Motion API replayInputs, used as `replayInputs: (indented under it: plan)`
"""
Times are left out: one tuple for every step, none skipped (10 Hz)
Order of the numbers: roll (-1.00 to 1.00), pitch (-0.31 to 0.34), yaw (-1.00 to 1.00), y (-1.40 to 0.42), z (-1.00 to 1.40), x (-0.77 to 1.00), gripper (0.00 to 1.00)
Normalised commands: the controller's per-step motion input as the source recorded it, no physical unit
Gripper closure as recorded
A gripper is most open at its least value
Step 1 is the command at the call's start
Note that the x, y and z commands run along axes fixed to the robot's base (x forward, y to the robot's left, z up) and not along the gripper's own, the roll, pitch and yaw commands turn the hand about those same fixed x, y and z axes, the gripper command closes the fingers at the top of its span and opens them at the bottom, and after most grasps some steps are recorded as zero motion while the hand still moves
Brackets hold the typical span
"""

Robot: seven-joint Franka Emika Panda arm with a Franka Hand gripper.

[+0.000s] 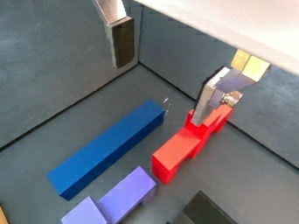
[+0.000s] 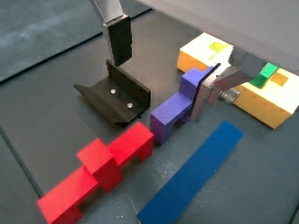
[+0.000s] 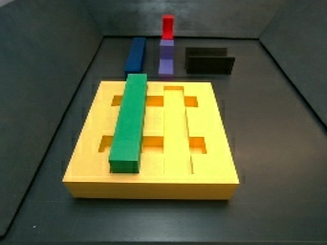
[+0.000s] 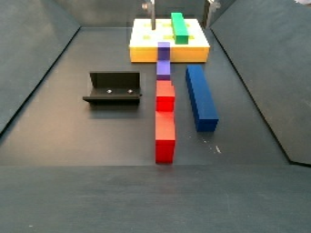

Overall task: Pick up the blue object. Move up. Move to above the board. Insert the blue object.
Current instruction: Pick up the blue object.

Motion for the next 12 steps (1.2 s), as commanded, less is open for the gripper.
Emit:
replayInputs:
  plan:
    - [-0.01, 0.0, 0.0, 0.0, -0.05, 0.01, 0.0]
    - [0.0, -0.074, 0.0, -0.13, -0.3, 0.0, 0.0]
    - [0.03, -0.124, 0.0, -0.29, -0.56, -0.2, 0.0]
    - [0.0, -0.191, -0.03, -0.16, -0.75, -0.47, 0.0]
    - [0.0, -0.221, -0.06, -0.07, -0.82, -0.57, 0.0]
    - [0.0, -0.233, -0.03, 0.0, -0.8, -0.56, 0.0]
    - [-0.03, -0.189, -0.01, 0.0, -0.78, -0.4, 0.0]
    - [-0.06, -0.15, -0.01, 0.0, -0.79, -0.1, 0.0]
    - [-0.07, -0.114, -0.09, 0.02, -0.76, 0.0, 0.0]
    - [-0.01, -0.02, -0.21, 0.03, -0.66, 0.0, 0.0]
    - [-0.03, -0.021, -0.27, 0.03, -0.59, -0.03, 0.0]
    - [-0.03, -0.024, -0.28, 0.0, -0.53, -0.1, 0.0]
